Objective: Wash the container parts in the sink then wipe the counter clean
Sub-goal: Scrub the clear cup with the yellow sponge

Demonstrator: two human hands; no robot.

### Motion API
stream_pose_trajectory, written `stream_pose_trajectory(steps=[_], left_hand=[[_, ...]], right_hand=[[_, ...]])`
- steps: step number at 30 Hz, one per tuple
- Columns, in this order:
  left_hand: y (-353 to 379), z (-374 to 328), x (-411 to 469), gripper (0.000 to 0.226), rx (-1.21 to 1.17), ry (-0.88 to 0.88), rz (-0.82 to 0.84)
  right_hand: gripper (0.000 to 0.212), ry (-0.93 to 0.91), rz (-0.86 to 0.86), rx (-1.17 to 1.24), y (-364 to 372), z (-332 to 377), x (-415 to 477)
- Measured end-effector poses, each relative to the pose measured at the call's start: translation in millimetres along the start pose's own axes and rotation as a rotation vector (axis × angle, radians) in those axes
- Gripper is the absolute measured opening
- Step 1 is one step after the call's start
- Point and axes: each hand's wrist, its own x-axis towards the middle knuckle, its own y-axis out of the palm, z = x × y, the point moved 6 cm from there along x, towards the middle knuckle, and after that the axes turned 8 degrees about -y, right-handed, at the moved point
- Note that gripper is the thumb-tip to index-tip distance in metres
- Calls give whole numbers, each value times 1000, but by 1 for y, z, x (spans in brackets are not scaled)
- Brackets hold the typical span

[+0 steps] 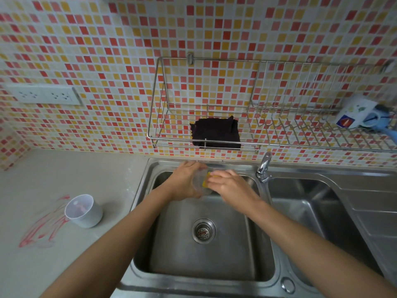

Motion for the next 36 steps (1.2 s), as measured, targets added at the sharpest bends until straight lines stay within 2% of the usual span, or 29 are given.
stream_pose_trajectory(steps=[3,6,9,12,14,16,18,21,25,30,34,36], left_hand=[[7,0,-3,86,47,11,85],[12,3,-5,87,0,-10,84],[9,2,-3,85,4,7,69],[11,2,-9,87,45,19,108],[12,5,-13,86,26,4,103],[5,7,-14,85,-13,-12,59],[-4,9,-14,86,-25,-22,21],[-8,17,-19,87,2,-22,-3],[-10,29,-28,87,-62,-41,-40],[-21,34,-33,84,-46,23,-40],[-28,47,-37,85,-130,17,-55],[-30,53,-37,86,-111,31,-24]], right_hand=[[42,14,50,155,16,5,-3],[35,-45,56,18,12,4,0],[28,29,-26,-46,11,4,-1],[34,131,27,210,26,5,0],[35,98,65,186,23,6,2],[43,71,-38,80,11,7,2],[46,122,-126,101,12,11,-3],[34,110,-190,252,16,26,-3],[31,182,-259,184,0,18,4],[28,133,-197,192,2,50,16],[28,274,-319,184,-6,43,22],[28,262,-224,201,-1,53,32]])
